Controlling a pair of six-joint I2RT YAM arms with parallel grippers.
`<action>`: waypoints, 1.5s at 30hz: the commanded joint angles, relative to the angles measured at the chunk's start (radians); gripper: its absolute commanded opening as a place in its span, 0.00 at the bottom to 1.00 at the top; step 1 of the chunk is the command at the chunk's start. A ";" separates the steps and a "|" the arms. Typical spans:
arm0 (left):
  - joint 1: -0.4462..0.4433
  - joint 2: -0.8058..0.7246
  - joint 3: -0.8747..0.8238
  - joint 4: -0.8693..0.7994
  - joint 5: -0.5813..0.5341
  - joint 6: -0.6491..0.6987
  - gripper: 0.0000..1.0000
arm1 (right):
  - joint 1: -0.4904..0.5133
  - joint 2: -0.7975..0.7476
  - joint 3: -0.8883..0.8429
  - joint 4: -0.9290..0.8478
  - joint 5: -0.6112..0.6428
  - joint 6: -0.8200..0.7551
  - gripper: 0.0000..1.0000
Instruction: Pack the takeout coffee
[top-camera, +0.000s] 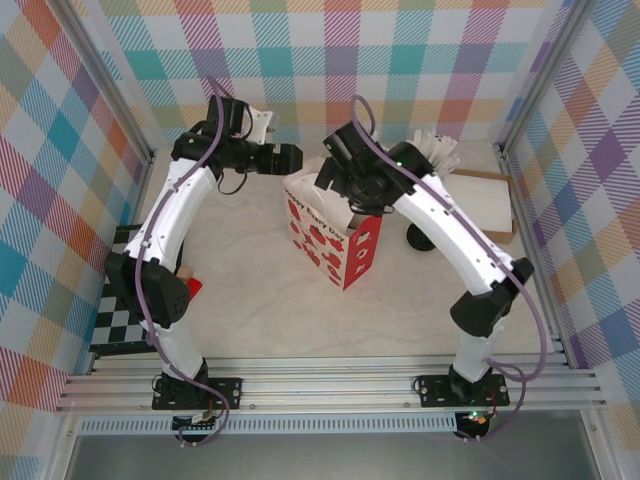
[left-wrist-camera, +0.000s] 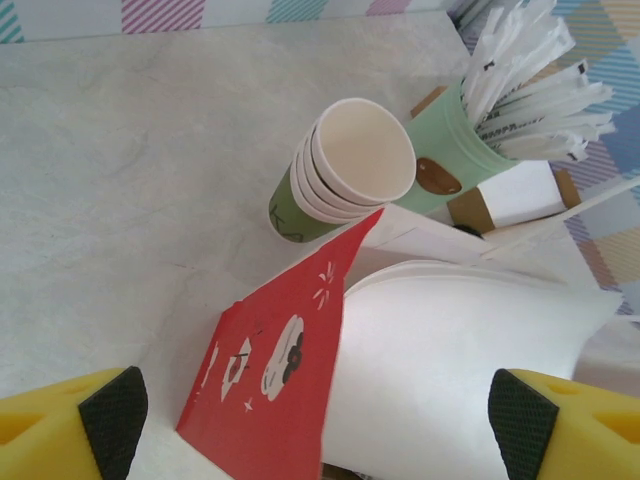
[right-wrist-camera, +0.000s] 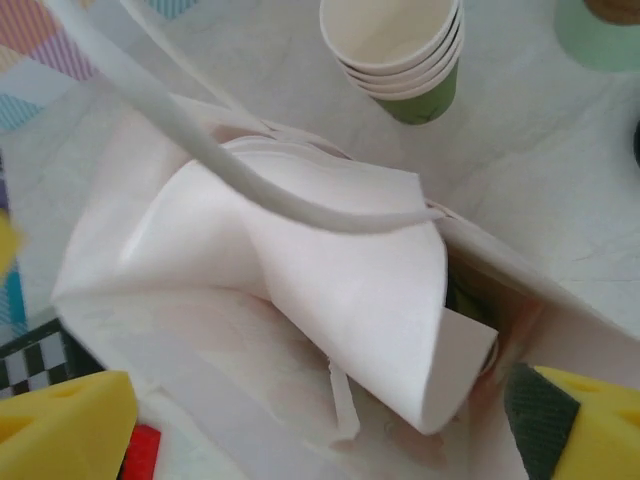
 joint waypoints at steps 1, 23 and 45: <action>0.002 0.073 0.050 -0.012 0.056 0.124 0.88 | 0.000 -0.098 -0.027 -0.058 0.022 -0.183 1.00; -0.042 0.194 0.219 -0.118 -0.017 0.174 0.15 | -0.332 -0.417 -0.630 0.213 -0.389 0.085 1.00; -0.196 -0.212 -0.277 0.030 -0.472 -0.664 0.00 | -0.598 -0.322 -0.504 0.257 -0.352 -0.338 1.00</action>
